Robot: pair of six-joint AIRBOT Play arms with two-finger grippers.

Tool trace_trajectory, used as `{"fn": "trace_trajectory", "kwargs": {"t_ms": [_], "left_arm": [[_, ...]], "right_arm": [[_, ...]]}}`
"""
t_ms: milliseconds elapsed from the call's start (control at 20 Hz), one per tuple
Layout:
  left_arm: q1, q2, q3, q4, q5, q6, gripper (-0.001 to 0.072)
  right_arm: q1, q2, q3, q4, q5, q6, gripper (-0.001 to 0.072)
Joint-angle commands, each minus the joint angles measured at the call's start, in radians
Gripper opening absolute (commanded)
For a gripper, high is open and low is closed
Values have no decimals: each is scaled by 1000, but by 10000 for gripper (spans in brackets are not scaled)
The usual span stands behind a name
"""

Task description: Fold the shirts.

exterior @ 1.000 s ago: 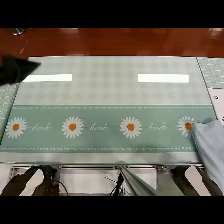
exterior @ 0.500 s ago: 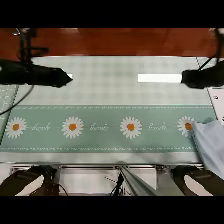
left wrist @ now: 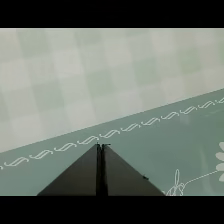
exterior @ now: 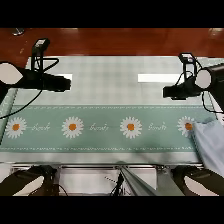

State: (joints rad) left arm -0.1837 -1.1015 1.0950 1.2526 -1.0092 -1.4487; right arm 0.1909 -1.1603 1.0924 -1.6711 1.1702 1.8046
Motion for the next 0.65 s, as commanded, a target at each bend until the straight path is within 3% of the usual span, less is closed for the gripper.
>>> {"fn": "trace_trajectory", "kwargs": {"t_ms": [0, 600], "left_arm": [[3, -4, -2, 5, 7, -8, 18], [3, -13, -2, 5, 7, -8, 18]], "right_arm": [[4, -6, -5, -3, 4, 5, 36], [4, -6, -5, -3, 4, 5, 36]]}}
